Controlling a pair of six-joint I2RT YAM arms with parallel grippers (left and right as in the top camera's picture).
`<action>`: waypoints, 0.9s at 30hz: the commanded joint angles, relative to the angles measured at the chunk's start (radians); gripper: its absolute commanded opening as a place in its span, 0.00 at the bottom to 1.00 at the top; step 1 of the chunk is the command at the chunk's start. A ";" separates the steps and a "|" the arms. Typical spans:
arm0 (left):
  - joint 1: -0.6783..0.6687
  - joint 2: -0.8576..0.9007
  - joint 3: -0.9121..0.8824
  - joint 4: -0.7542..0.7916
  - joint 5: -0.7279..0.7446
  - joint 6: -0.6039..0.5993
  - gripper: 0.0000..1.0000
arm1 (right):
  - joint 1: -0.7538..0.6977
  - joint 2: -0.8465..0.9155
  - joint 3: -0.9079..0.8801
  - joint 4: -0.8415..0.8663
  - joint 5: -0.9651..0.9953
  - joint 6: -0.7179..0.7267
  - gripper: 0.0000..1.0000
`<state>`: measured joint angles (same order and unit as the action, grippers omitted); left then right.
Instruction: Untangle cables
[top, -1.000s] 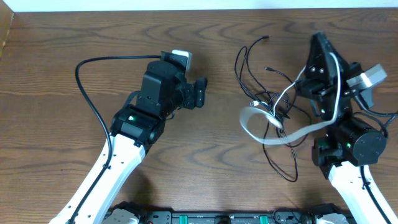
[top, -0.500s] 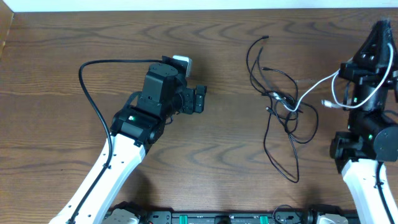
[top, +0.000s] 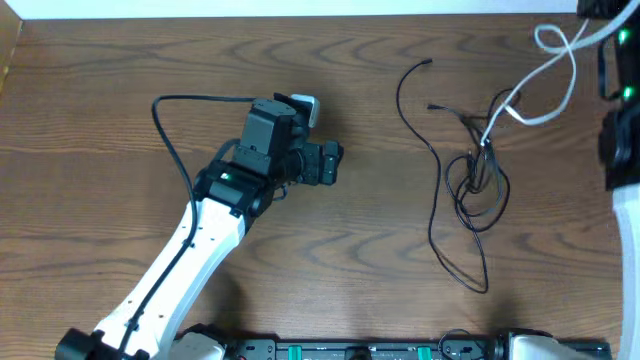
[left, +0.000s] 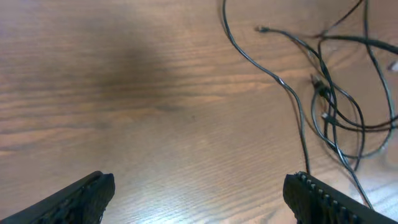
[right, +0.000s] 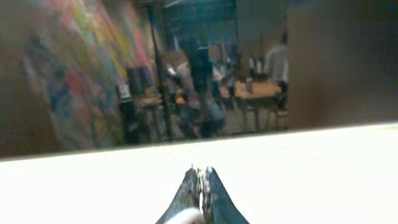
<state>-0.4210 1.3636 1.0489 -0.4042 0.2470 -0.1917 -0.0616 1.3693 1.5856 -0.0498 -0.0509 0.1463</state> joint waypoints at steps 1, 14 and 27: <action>-0.002 0.031 0.002 -0.003 0.083 -0.013 0.91 | -0.003 0.124 0.187 -0.188 0.092 -0.142 0.01; -0.002 0.035 0.002 -0.003 0.082 -0.013 0.91 | 0.006 0.174 0.227 -0.716 0.085 -0.092 0.01; -0.002 0.036 0.002 -0.004 0.082 -0.013 0.91 | 0.011 0.170 0.227 -0.228 -0.728 0.315 0.01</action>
<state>-0.4210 1.3972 1.0489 -0.4049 0.3164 -0.1917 -0.0547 1.5444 1.7977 -0.4229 -0.5018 0.2325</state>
